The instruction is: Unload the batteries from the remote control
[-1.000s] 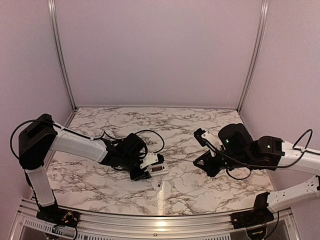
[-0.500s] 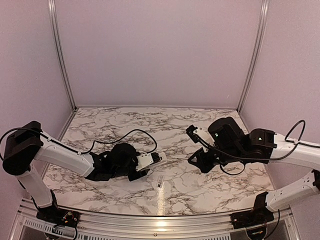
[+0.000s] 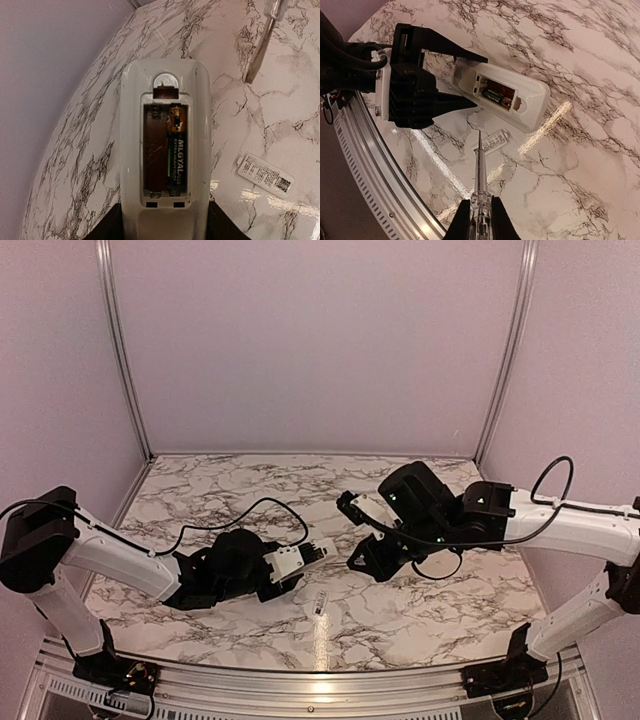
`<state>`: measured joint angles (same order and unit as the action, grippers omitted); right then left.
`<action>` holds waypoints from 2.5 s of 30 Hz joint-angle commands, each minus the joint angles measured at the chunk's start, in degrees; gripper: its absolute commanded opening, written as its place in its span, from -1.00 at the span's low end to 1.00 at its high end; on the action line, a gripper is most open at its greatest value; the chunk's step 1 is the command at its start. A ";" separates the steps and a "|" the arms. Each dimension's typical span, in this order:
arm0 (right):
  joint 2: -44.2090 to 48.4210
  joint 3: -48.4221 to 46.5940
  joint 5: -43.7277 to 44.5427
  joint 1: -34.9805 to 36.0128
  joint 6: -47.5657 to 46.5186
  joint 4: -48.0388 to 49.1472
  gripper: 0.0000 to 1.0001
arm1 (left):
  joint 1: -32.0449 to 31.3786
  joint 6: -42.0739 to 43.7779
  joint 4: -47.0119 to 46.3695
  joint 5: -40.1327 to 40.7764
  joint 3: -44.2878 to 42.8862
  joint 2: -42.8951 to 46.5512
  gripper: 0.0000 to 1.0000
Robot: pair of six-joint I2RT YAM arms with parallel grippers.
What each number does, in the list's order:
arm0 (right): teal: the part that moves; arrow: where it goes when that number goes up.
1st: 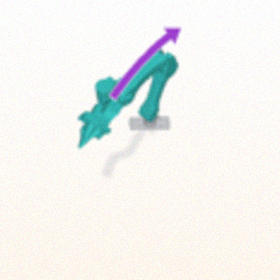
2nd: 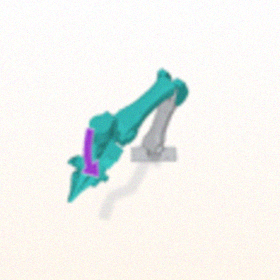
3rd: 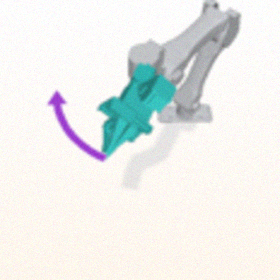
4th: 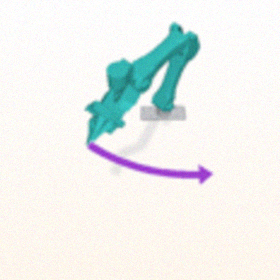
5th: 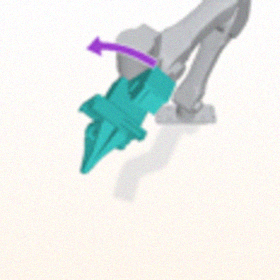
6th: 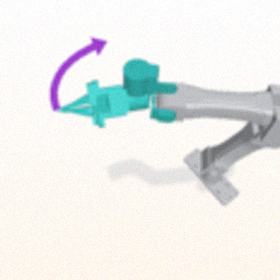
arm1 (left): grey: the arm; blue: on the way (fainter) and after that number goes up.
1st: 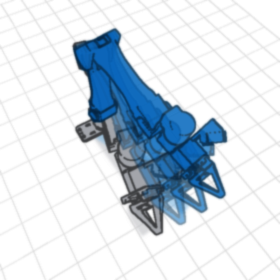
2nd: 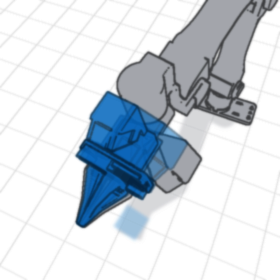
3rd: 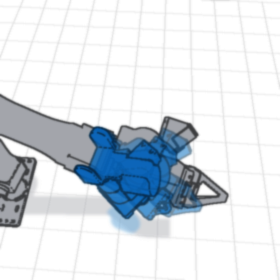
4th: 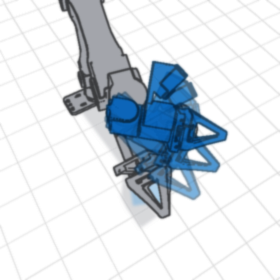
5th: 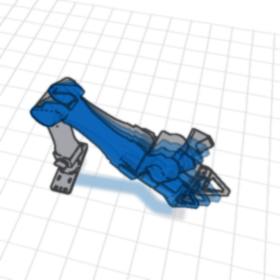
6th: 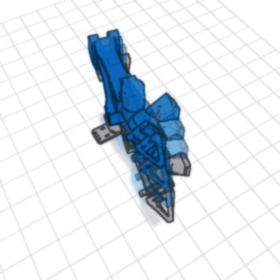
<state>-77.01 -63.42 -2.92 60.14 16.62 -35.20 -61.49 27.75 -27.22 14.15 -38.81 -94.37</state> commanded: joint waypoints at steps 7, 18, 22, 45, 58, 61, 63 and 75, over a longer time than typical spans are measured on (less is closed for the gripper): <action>-6.54 -4.79 -0.77 0.37 0.63 -0.31 -1.00 | -1.49 1.31 -4.03 2.77 -0.12 -0.37 -1.00; -8.56 -8.16 1.84 0.33 2.58 -0.94 -1.00 | -2.47 2.29 -4.99 6.40 -0.21 -1.51 -1.00; -9.38 -9.66 2.65 0.34 1.74 -2.64 -1.00 | -2.75 2.79 -5.12 7.81 -0.57 -2.25 -1.00; -16.40 -15.24 8.92 0.37 -1.76 -8.45 -1.00 | -3.46 3.36 -3.49 7.12 -1.36 -2.93 -1.00; -23.88 -21.14 11.28 0.33 -2.19 -16.86 -1.00 | -4.54 3.41 -1.50 8.54 -2.63 -3.28 -1.00; -25.98 -22.35 12.21 0.35 -2.21 -18.41 -1.00 | -4.84 3.55 -1.21 9.46 -3.20 -4.02 -1.00; -26.62 -22.57 12.10 0.34 -2.33 -18.31 -1.00 | -4.94 3.66 -1.17 9.66 -3.24 -4.16 -1.00; -25.08 -19.52 12.04 0.35 -1.89 -14.90 -1.00 | -5.04 3.29 -1.16 8.97 -3.12 -3.73 -1.00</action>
<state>-102.41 -84.75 5.28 60.86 14.52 -49.41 -65.69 31.24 -25.63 23.51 -39.62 -98.74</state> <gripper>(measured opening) 0.108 0.536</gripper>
